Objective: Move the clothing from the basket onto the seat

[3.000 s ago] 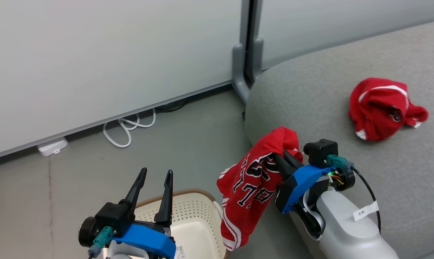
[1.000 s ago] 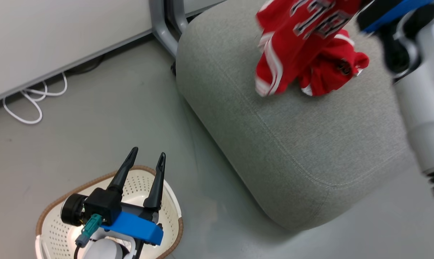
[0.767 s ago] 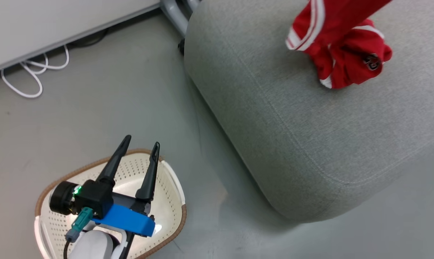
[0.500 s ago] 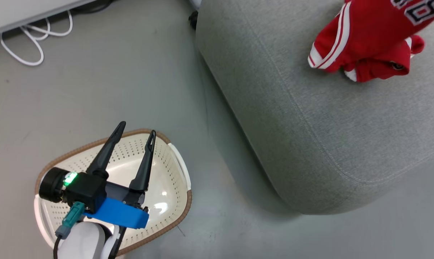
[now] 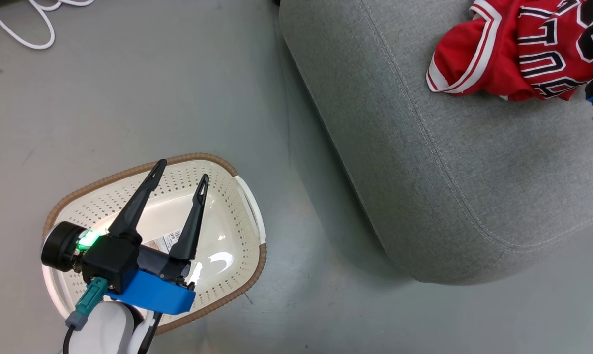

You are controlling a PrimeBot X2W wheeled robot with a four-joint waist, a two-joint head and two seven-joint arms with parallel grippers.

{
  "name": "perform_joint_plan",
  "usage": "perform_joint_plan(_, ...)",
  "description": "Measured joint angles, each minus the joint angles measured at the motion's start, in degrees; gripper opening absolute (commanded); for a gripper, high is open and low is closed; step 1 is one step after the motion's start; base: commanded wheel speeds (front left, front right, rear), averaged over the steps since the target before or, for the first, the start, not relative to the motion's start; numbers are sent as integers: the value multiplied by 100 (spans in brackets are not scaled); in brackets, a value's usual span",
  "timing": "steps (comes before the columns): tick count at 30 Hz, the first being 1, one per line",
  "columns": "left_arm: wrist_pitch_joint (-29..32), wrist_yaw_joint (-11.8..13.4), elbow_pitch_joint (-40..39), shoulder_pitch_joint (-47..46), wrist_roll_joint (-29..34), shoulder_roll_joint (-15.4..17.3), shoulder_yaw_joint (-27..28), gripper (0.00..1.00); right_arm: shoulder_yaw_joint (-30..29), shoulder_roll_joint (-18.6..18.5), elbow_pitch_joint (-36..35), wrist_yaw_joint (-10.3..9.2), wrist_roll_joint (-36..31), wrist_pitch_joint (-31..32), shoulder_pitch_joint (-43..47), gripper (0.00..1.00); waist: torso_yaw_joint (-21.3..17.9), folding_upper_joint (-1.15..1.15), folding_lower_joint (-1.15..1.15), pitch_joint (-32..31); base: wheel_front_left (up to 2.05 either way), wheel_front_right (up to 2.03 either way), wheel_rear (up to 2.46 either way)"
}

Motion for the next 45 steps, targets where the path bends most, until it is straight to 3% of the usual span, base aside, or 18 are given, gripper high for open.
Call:
perform_joint_plan(4,0,0,13,4,-3,21,1,100,38,68,124,0,-53,-58,-5,0,-2,0,0,-21,0,0,0)
perform_joint_plan(5,0,-1,26,4,-4,16,0,100,53,71,154,0,-58,-63,-10,6,-1,0,0,-40,0,0,0)
perform_joint_plan(7,0,-1,49,4,-12,-18,0,100,91,71,192,0,-86,-65,-14,34,8,0,0,-85,0,0,0)
perform_joint_plan(8,0,-1,56,4,-20,-40,-2,100,110,69,211,0,-102,-67,-14,58,17,0,0,-111,0,0,0)
perform_joint_plan(9,0,-1,64,4,-26,-64,-13,100,122,65,231,0,-103,-73,-15,100,27,0,0,-135,0,0,0)
perform_joint_plan(31,1,-1,617,123,-255,-867,7,100,464,-214,561,0,-409,-116,496,100,463,0,-1,-1290,0,0,0)
perform_joint_plan(39,0,-1,793,364,-344,-1174,223,100,780,-182,48,0,-494,-177,1172,100,671,0,-1,-1827,0,0,0)
perform_joint_plan(45,0,-1,915,452,-366,-1373,358,100,660,-118,-673,0,-620,-192,1943,100,936,0,-2,-2149,0,0,0)
